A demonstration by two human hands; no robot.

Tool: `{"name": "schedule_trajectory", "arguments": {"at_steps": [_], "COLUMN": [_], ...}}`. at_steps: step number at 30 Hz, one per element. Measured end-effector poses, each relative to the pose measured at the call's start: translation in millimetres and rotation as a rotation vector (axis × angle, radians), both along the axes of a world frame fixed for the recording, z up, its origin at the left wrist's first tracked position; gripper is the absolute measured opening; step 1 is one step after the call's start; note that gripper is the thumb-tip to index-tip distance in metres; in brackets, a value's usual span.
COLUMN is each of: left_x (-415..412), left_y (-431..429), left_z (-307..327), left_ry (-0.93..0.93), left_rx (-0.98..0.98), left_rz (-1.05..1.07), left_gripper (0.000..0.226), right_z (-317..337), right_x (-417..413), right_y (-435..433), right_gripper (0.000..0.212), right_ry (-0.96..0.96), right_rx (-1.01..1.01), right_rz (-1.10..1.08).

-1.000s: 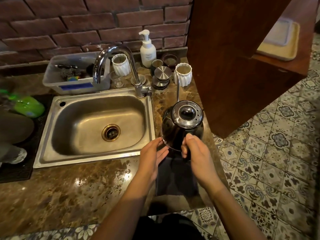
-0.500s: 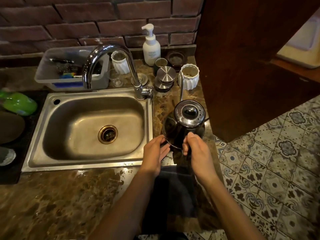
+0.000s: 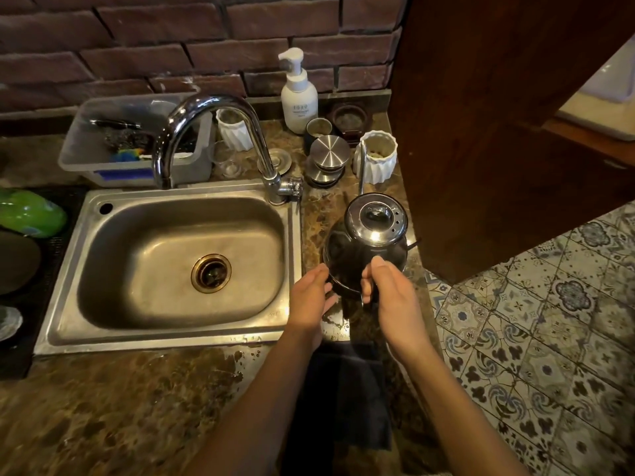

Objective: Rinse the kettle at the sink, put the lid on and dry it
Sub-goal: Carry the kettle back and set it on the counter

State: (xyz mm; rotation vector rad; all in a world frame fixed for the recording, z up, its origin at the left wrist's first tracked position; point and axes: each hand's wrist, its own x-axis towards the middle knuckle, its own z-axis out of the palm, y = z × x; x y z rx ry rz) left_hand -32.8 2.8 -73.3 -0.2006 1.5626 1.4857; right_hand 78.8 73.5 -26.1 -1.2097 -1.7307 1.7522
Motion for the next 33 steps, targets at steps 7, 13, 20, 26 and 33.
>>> {"name": "schedule_trajectory", "arguments": {"at_steps": [7,13,20,26,33], "left_x": [7,13,8,4,2], "left_y": [-6,-11,-11,-7,-12], "left_z": [2,-1,-5,-6,-8], "left_ry": [-0.046,-0.034,-0.048,-0.079,-0.084], "left_rx": [-0.037,-0.02,-0.004,0.001,0.006], "left_rz": [-0.029,-0.056,-0.071,-0.074,-0.093], "left_gripper": [0.041,0.04,0.042,0.044,0.046], "right_z": [1,-4,-2,2,-7], "right_x": [4,15,-2,-16,-7], "right_y": [-5,-14,-6,-3,-11], "right_gripper": [0.046,0.044,0.043,0.048,0.041], "right_ry": [0.018,0.023,0.02,0.002,0.026], "right_rx": [-0.011,0.002,0.035,0.06,-0.051], "right_rz": [-0.021,-0.047,-0.041,0.0,-0.104]}}
